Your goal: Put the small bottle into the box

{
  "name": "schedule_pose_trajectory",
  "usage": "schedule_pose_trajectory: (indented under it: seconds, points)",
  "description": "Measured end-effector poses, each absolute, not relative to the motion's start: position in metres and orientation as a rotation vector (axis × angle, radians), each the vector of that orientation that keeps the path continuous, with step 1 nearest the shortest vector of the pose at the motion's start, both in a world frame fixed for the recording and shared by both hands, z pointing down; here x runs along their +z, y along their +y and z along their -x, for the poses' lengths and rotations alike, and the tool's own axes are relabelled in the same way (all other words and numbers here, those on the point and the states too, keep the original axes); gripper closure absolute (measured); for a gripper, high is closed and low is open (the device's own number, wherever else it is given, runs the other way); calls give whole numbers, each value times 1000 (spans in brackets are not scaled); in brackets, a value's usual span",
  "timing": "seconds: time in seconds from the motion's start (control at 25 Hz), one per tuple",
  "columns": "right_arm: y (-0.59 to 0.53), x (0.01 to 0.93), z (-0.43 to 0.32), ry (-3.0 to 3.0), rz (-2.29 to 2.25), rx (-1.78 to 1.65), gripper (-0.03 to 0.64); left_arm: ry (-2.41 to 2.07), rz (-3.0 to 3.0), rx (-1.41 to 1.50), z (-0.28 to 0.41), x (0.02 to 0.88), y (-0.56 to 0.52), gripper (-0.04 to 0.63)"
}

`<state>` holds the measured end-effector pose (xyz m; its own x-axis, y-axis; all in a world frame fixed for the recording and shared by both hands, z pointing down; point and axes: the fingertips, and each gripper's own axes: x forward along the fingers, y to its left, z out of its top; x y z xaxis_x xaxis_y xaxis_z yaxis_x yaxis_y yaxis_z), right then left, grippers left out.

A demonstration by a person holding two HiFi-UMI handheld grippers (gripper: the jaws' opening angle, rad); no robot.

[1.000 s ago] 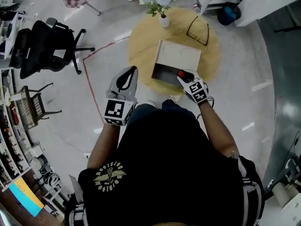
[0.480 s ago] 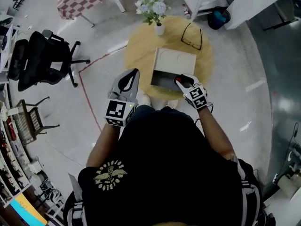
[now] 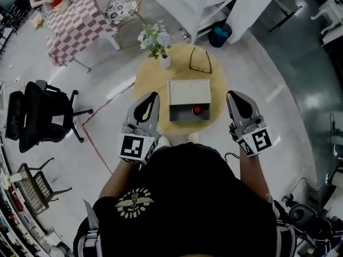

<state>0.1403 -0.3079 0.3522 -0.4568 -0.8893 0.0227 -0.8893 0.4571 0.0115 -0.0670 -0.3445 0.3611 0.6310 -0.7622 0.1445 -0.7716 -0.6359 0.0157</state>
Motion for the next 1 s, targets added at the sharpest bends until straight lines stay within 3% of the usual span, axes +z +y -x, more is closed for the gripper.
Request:
schedule_pose_trajectory:
  seconds: [0.52, 1.0]
  points:
    - [-262, 327, -139, -2443, -1871, -25, 609, -981, -2871, 118, 49, 362, -338, 595]
    - [-270, 328, -172, -2537, -1791, -56, 609, -1169, -2854, 137, 31, 362, -343, 595]
